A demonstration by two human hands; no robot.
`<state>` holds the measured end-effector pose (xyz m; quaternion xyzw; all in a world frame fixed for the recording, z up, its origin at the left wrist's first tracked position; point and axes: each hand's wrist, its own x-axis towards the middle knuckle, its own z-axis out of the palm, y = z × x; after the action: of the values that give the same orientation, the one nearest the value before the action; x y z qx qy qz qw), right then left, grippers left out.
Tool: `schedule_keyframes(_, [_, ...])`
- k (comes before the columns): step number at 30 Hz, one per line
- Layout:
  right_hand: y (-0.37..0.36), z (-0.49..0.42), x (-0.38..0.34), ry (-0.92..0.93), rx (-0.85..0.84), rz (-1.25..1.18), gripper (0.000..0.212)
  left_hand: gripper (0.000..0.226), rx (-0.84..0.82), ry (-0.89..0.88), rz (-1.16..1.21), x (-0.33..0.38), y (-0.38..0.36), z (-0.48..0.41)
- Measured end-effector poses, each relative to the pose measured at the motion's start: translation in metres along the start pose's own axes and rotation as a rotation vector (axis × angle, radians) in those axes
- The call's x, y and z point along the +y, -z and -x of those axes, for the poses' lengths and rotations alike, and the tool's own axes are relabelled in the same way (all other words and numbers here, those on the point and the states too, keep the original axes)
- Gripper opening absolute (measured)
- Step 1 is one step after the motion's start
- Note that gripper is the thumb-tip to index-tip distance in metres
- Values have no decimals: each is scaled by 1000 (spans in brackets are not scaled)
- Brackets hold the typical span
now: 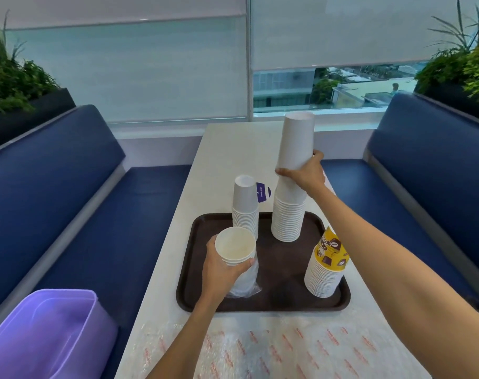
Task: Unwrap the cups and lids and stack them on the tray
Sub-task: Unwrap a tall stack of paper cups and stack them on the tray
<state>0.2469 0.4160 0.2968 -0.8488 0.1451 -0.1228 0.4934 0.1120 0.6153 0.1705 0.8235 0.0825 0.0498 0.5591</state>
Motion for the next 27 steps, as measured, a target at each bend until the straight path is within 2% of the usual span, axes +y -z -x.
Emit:
schedule_keyframes(3, [-7, 10, 3, -93, 81, -60, 122, 83, 8, 0, -1, 0, -2, -1])
schedule_keyframes(5, [-12, 21, 0, -63, 193, -84, 121, 84, 12, -2, 1, 1, -3, -2])
schedule_keyframes(9, [-22, 47, -6, 271, 453, -120, 92, 87, -6, -2, 11, 2, -6, -3])
schedule_keyframes(11, [-30, 58, -9, 486, 447, -108, 71, 94, 10, -17, 17, 3, -8, -4])
schedule_keyframes(13, [-37, 66, -7, 601, 294, -55, 55, 101, 6, -28, 21, 4, -9, -3])
schedule_keyframes(16, [-46, 76, -2, 571, -93, 100, 48, 110, 4, -9, 18, 3, -10, 1])
schedule_keyframes(21, [-56, 93, 7, 346, -664, 438, 76, 103, 34, 13, 31, 0, -14, 3])
schedule_keyframes(24, [-65, 99, 12, 339, -805, 583, 92, 97, 52, 93, 26, 4, -18, 1])
schedule_keyframes(27, [-72, 99, 13, 374, -822, 687, 98, 94, 51, 133, 52, 4, -19, -1])
